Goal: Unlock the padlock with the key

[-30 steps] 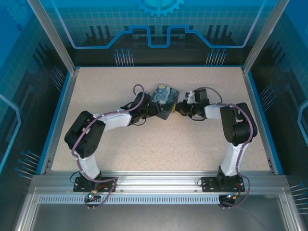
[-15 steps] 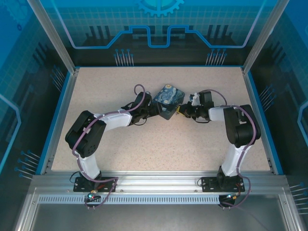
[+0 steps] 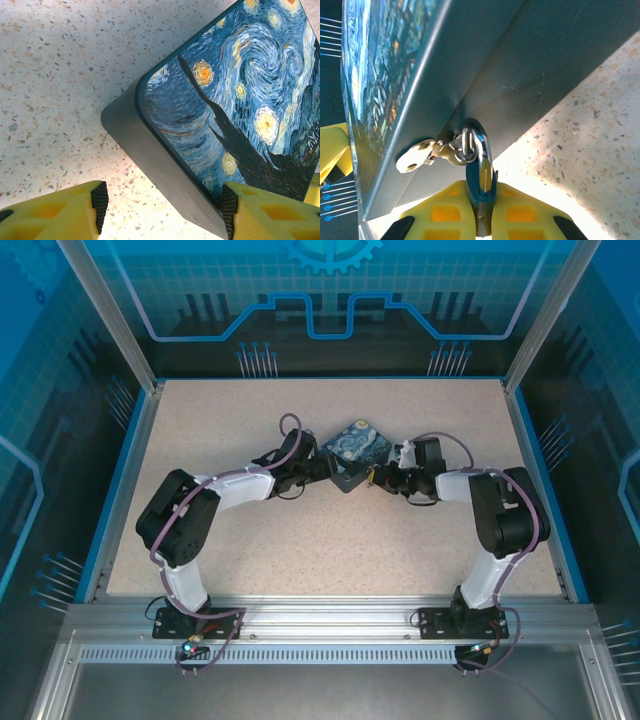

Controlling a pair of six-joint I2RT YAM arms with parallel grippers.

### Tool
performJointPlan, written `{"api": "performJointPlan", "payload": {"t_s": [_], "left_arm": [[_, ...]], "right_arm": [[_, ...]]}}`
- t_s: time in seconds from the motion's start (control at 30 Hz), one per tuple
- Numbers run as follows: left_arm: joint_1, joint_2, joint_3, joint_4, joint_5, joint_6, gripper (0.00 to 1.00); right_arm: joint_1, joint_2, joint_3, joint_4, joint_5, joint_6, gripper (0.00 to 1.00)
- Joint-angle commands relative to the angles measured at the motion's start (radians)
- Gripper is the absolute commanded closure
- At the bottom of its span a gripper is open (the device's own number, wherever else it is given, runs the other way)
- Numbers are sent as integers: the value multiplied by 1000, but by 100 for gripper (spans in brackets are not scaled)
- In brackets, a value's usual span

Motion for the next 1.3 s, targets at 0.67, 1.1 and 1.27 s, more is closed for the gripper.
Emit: {"api": "performJointPlan", "payload": {"t_s": [0.67,1.1,1.27], "left_arm": [[-3,66,76,-192,-13,201,37],[-3,78,71,-178,-2,199,37],[-3,75,75,-184,0,199,37]], "right_arm": [[-30,92,62,135,-109,75,100],[-32,25,49,33,-15,31,100],[-44,0,18,29,2,26,100]]}}
